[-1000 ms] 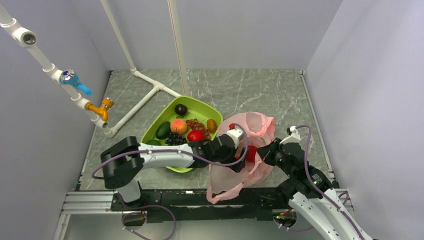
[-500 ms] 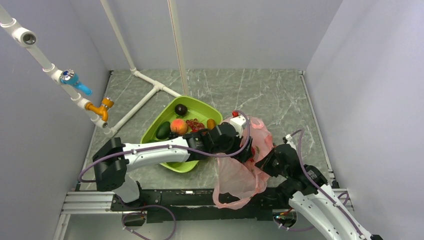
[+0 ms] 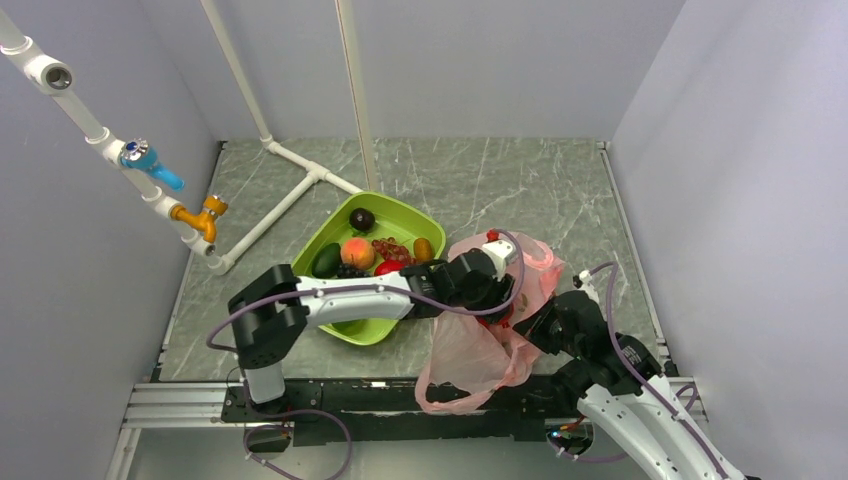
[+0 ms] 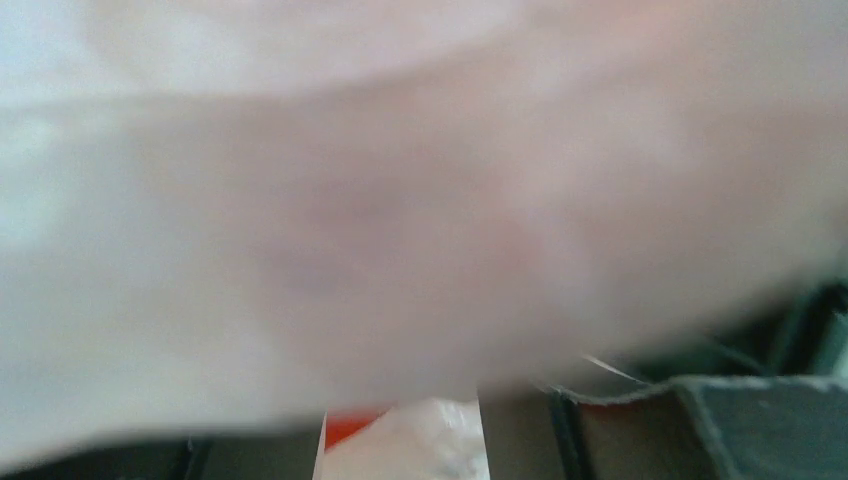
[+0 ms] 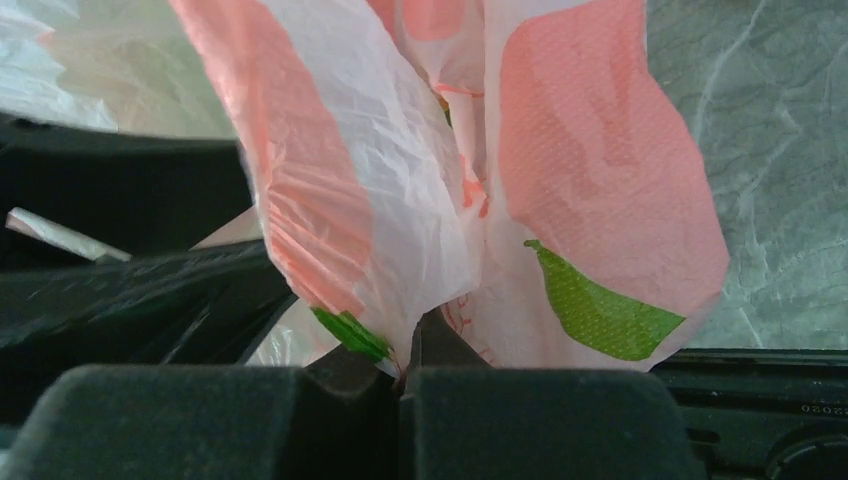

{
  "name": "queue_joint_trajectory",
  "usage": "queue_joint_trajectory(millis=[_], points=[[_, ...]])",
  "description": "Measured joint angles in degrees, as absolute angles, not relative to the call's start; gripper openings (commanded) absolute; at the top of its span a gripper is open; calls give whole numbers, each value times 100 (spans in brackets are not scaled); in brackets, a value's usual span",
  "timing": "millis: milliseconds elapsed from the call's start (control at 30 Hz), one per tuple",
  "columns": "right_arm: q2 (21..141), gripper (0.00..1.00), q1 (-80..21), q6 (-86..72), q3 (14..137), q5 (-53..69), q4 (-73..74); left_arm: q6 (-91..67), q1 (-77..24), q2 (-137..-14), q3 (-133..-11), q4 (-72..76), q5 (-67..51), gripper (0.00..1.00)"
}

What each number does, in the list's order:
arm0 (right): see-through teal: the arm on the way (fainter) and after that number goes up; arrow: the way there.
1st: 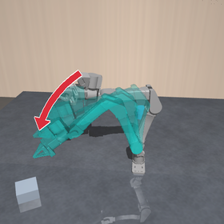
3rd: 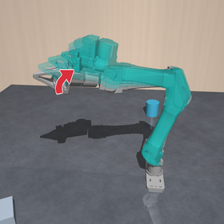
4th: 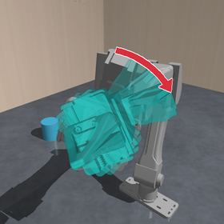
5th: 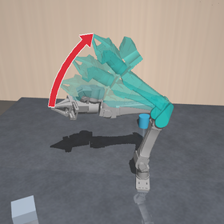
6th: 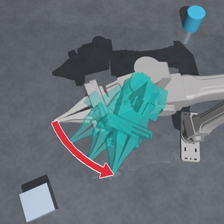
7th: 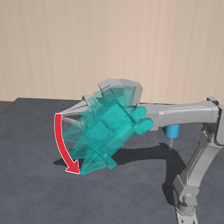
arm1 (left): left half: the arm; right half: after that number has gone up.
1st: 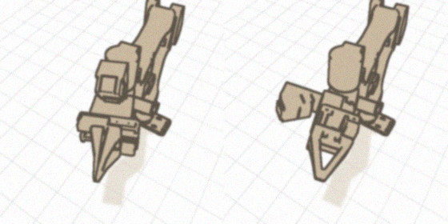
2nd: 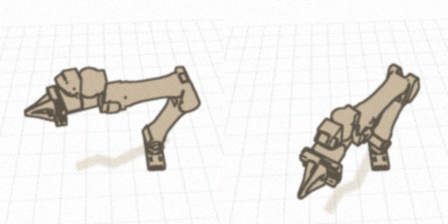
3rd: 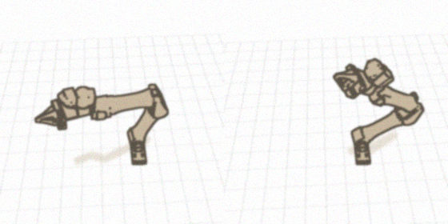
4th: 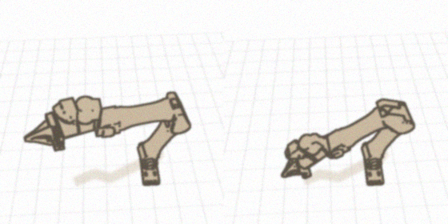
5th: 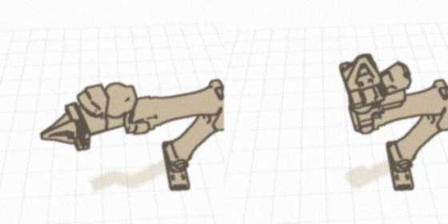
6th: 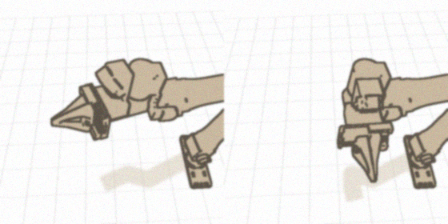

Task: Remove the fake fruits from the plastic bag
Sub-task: Take out the fake fruit from the plastic bag.

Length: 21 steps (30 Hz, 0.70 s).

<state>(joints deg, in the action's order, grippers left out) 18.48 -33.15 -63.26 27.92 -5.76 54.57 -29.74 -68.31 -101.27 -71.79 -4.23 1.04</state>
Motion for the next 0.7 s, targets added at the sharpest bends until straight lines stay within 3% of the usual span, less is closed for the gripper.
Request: queue_joint_trajectory(millis=[500, 700], points=[[1815, 0, -3315, -6294, 2836, -593, 5450, -2582, -6807, -11408, -8095, -760, 574, 82], [1758, 0, -3315, -6278, 2836, -596, 5443, -2502, -6829, -11625, -8243, -902, 703, 81]])
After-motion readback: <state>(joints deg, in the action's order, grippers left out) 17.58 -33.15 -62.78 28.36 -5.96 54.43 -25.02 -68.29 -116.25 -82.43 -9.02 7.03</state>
